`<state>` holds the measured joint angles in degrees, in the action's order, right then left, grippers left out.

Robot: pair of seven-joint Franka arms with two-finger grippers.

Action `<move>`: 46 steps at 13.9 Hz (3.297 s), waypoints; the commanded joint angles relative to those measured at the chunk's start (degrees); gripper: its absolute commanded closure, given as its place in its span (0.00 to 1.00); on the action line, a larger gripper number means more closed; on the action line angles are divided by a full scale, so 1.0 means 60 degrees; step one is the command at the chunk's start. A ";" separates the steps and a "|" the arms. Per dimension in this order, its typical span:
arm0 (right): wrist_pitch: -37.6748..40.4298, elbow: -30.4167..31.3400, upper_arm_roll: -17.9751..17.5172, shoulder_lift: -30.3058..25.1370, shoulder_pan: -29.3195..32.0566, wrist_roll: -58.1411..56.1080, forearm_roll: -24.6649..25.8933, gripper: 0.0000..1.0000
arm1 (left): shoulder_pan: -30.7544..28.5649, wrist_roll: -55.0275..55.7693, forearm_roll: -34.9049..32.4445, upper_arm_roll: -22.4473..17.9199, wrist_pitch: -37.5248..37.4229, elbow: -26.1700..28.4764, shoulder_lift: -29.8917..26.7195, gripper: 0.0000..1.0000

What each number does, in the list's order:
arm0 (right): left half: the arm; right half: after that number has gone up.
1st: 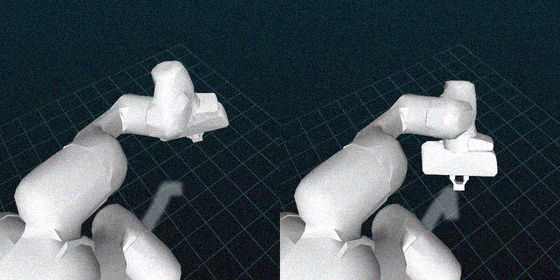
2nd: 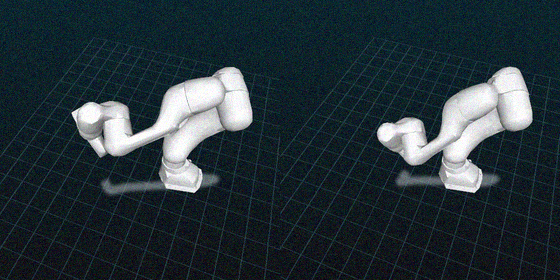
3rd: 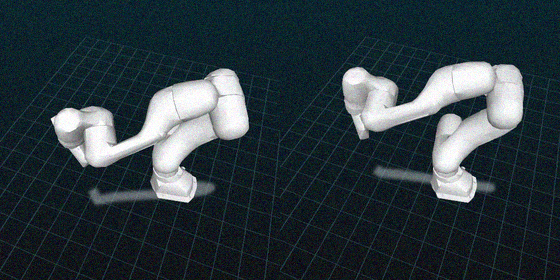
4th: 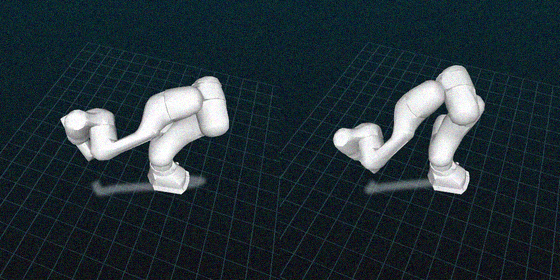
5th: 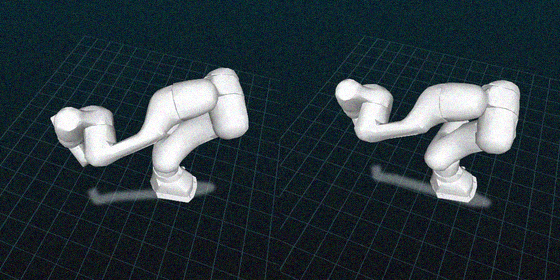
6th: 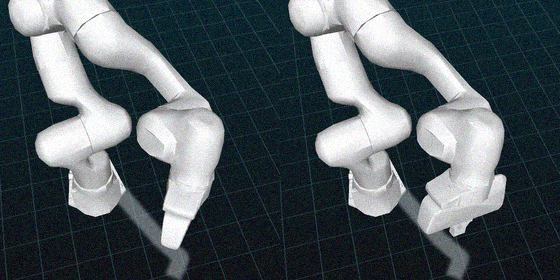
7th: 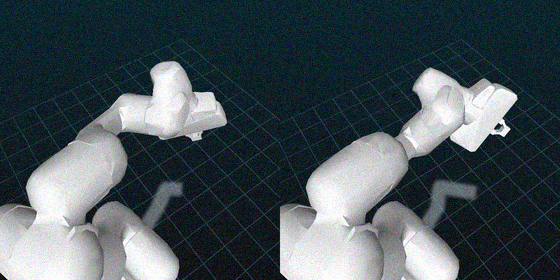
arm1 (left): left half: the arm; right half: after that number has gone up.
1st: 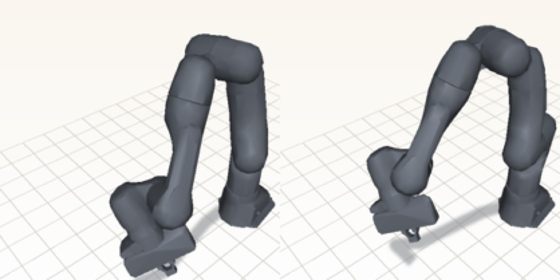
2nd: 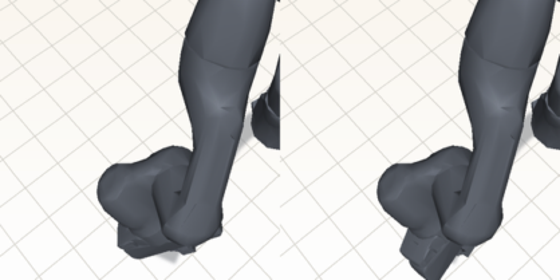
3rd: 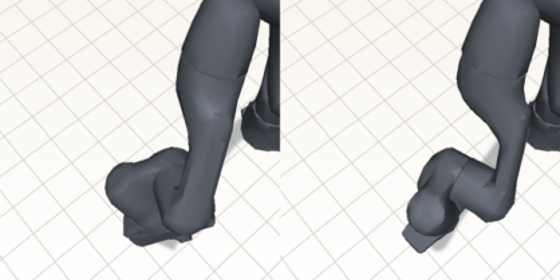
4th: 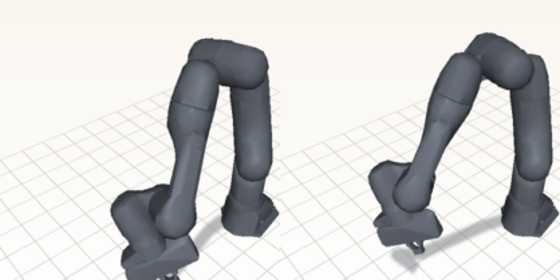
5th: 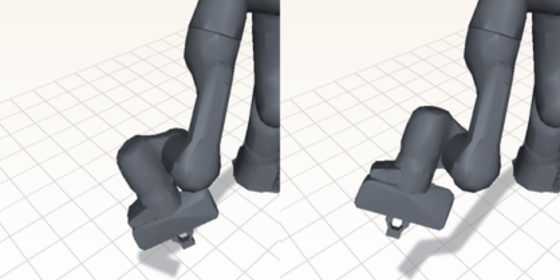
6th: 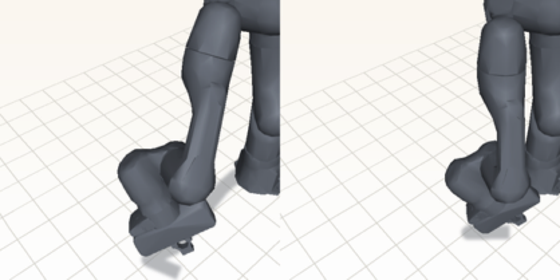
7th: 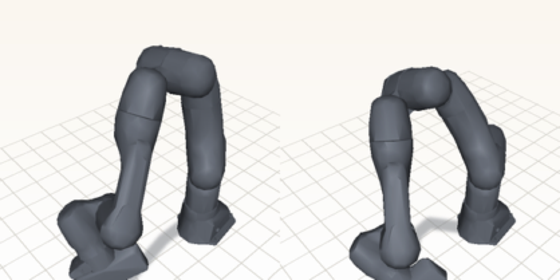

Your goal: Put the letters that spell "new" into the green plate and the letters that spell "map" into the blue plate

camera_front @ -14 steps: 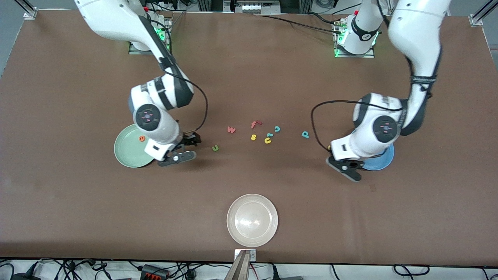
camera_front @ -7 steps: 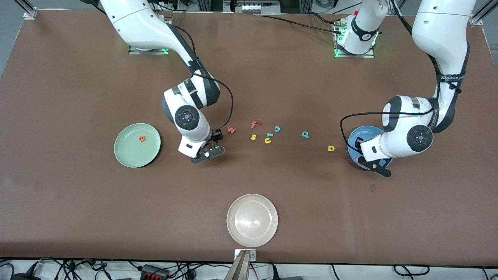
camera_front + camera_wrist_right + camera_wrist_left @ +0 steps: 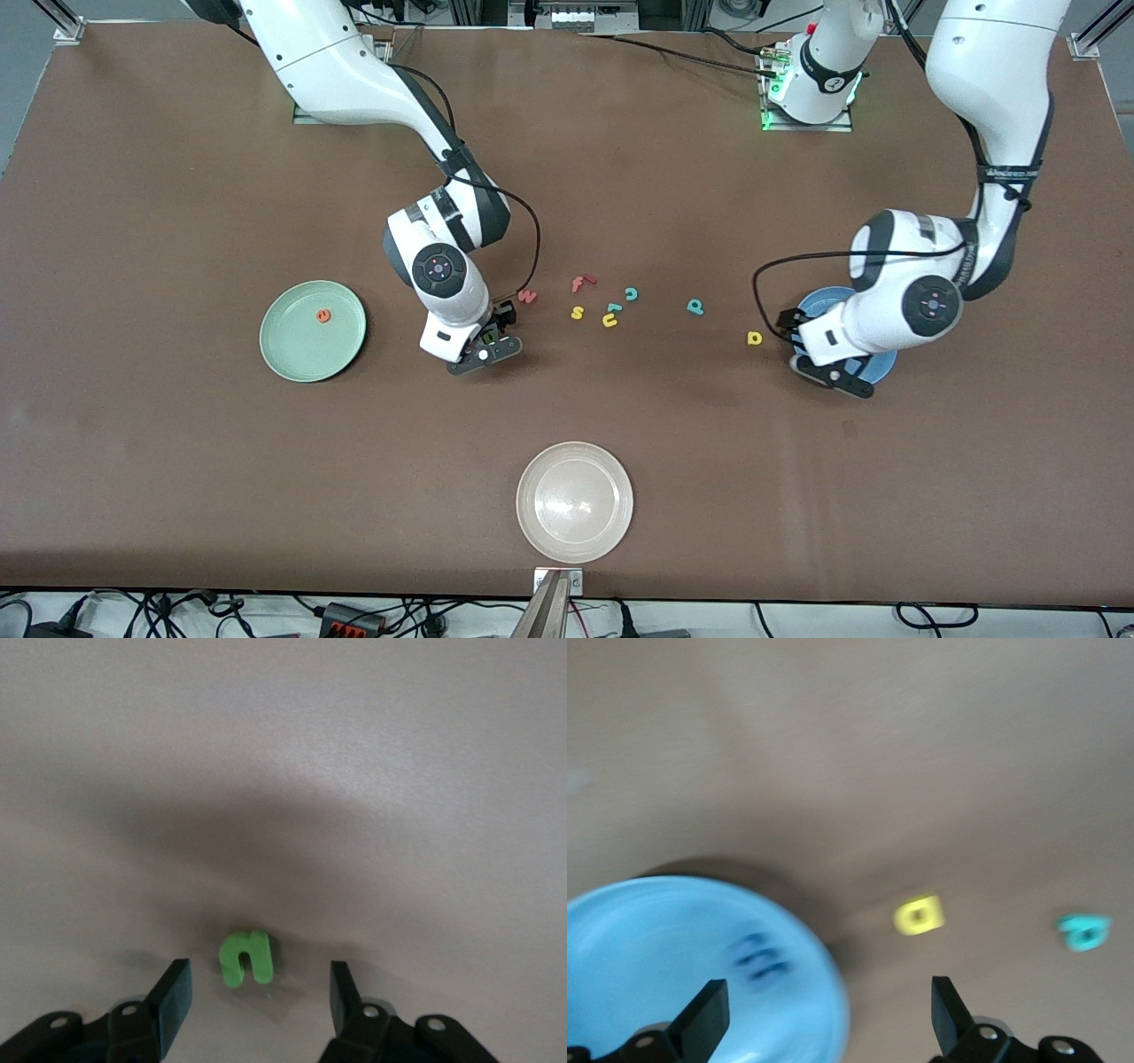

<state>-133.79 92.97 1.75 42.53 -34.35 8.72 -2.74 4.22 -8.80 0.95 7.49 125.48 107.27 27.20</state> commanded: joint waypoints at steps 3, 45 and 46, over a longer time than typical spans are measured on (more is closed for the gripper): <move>-0.0056 -0.0291 0.0075 0.0221 -0.0135 0.0070 -0.0085 0.40 | 0.0381 0.1670 0.0003 0.0393 0.0135 0.0198 0.0196 0.04; 0.2024 0.1807 0.0705 -0.2402 0.2227 0.0246 -0.0171 0.00 | -0.1757 0.0310 -0.1535 0.0817 0.0666 0.1607 -0.1033 0.00; 0.1937 0.1616 0.0588 -0.2329 0.1905 0.0202 -0.0361 0.00 | -0.1641 0.0324 -0.1535 0.0890 0.0228 0.1198 -0.1019 0.00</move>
<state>-122.03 104.83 6.00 28.75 -19.43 9.12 -3.34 -6.20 -7.13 -6.93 11.61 130.85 116.91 23.41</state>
